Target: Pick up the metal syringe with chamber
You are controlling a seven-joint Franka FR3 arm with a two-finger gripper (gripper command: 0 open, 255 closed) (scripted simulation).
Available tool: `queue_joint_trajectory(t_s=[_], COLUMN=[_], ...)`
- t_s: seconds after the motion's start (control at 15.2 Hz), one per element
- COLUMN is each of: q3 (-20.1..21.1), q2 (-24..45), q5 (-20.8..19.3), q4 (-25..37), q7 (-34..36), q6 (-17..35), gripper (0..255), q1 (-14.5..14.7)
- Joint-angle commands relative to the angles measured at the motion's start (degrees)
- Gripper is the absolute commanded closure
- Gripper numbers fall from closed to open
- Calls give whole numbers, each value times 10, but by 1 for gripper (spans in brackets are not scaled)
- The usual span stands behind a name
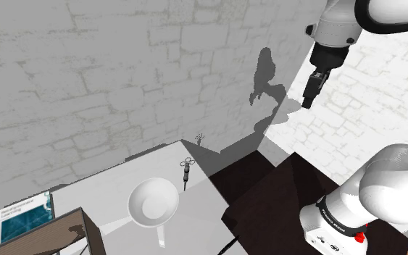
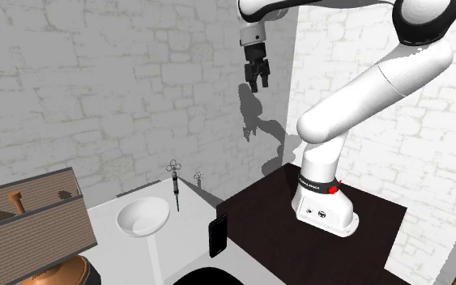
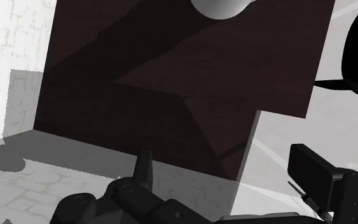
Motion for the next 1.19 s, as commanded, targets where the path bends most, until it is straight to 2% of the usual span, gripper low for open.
queue_joint_trajectory(t_s=[0.0,0.59,1.12], q3=[0,84,149], q2=[0,117,269], q5=[0,87,135], q4=[0,-19,16], q7=[0,151,275], q6=[0,102,201], gripper=[0,0,0], q1=[0,12,17])
